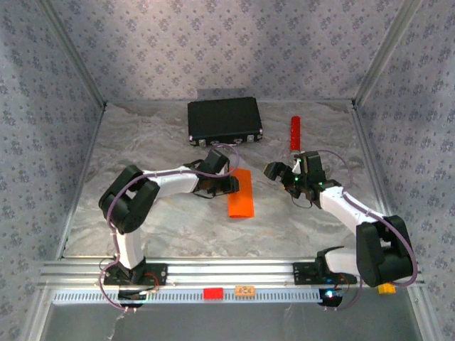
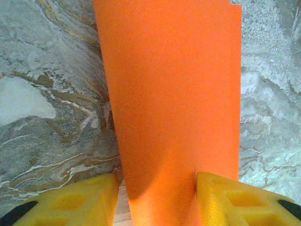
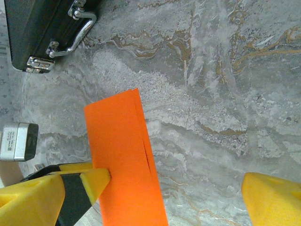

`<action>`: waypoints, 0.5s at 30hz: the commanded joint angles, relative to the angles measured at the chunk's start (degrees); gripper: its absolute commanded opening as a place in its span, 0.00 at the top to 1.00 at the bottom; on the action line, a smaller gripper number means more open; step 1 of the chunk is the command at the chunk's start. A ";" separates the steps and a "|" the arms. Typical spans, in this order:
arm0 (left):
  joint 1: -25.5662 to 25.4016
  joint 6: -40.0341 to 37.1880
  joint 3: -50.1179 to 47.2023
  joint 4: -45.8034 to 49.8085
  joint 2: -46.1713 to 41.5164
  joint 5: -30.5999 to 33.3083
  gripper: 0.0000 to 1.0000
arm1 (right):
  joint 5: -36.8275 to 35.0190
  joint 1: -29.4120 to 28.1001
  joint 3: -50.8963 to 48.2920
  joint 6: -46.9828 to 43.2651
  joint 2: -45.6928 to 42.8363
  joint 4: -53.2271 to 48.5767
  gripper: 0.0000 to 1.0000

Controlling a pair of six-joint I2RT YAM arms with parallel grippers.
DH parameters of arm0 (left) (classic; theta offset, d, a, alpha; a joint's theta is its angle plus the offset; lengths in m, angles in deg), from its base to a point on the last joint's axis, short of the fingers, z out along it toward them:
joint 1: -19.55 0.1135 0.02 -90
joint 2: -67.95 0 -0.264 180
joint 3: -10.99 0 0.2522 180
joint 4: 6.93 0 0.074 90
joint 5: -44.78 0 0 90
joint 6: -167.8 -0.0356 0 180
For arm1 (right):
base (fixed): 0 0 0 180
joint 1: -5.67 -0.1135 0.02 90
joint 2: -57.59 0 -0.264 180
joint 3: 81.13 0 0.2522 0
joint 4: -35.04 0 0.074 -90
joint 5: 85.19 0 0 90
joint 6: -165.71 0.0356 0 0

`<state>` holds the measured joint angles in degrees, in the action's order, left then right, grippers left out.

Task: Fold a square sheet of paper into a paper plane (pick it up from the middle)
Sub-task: First fold the square sheet of paper in half at the center of the table.

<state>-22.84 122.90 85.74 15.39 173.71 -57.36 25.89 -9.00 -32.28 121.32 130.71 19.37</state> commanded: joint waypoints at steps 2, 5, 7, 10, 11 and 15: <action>0.56 -2.33 1.80 5.86 1.04 2.66 0.52 | 0.54 -0.37 1.64 -0.53 0.61 -0.25 0.02; 0.63 -3.34 3.25 7.49 2.29 2.30 0.52 | 0.49 -0.48 1.73 -0.47 0.58 -0.28 0.02; 0.62 -3.26 3.88 8.19 2.84 2.60 0.52 | 0.50 -0.44 1.73 -0.44 0.57 -0.35 0.02; 0.64 -3.43 4.84 9.29 3.95 2.80 0.51 | 0.37 -0.48 1.70 -0.41 0.55 -0.50 0.02; 0.56 -3.59 5.19 9.72 4.38 2.81 0.50 | 0.34 -0.47 1.73 -0.38 0.55 -0.55 0.02; 0.23 -4.39 6.83 12.20 5.91 4.17 0.48 | 0.36 -0.52 1.73 -0.49 0.46 -0.63 0.02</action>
<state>-22.86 120.34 91.38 22.75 176.46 -57.15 25.89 -9.11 -32.17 121.32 130.77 19.37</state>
